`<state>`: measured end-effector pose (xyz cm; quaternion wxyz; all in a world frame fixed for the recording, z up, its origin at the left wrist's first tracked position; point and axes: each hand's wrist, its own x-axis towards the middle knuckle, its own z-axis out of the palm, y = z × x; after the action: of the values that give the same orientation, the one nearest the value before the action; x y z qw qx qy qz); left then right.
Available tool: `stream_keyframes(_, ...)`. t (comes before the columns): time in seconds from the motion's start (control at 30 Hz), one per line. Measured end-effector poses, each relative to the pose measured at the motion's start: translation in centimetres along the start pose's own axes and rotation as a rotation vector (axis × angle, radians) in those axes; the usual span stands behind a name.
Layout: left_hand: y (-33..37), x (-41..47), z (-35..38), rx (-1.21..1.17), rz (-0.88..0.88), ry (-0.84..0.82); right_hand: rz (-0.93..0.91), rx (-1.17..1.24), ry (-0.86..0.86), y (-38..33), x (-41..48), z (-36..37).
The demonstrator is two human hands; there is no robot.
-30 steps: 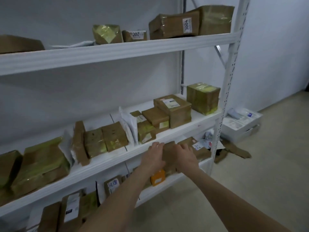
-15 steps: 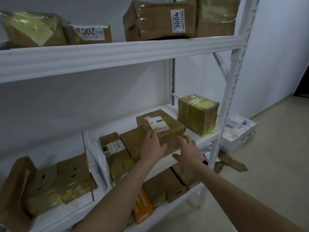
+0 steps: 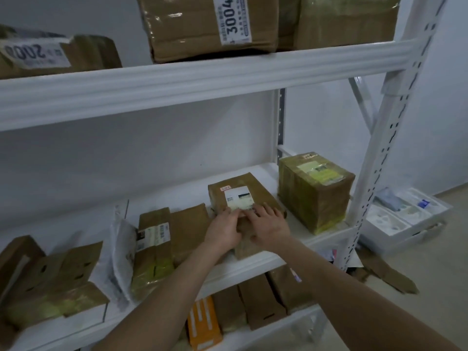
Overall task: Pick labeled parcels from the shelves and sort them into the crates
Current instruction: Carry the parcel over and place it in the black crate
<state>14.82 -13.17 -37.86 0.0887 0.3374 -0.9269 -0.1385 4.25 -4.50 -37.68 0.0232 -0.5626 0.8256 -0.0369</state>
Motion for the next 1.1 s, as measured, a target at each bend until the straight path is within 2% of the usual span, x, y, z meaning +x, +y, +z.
stream_keyframes(0.13,3.8,1.2,1.7,-0.126,-0.020,0.017,0.057,-0.037,0.043,4.4,0.0,0.0)
stream_keyframes(0.23,6.3,1.9,2.9,-0.230,0.006,-0.011,0.102,-0.116,0.004,7.3,0.0,0.0)
stream_keyframes(0.37,6.0,0.7,2.8,-0.196,-0.049,0.061,0.111,-0.086,-0.093,7.0,0.4,-1.4)
stream_keyframes(0.43,4.2,-0.2,1.9,-0.152,-0.121,0.142,0.024,-0.047,-0.036,5.4,0.9,-2.3)
stream_keyframes(0.53,0.4,-1.6,0.2,-0.107,-0.267,0.236,-0.215,0.002,0.141,2.4,1.8,-2.5)
stream_keyframes(0.67,-4.0,-4.1,-1.0,-0.096,-0.459,0.272,-0.319,0.179,-0.020,-3.7,1.7,0.0)
stream_keyframes(0.8,-7.4,-6.0,-1.0,-0.167,-0.583,0.219,-0.343,0.206,-0.179,-6.7,1.9,3.9)
stream_keyframes(0.9,-8.2,-6.3,-1.0,-0.222,-0.570,0.176,-0.272,0.301,-0.173,-7.2,2.3,3.7)
stream_keyframes(1.0,-8.2,-6.0,-1.1,-0.219,-0.583,0.198,-0.122,0.409,-0.121,-6.8,2.5,2.1)
stream_keyframes(1.1,-8.2,-5.6,-1.2,-0.341,-0.653,0.100,0.032,0.516,-0.117,-5.7,2.9,2.3)
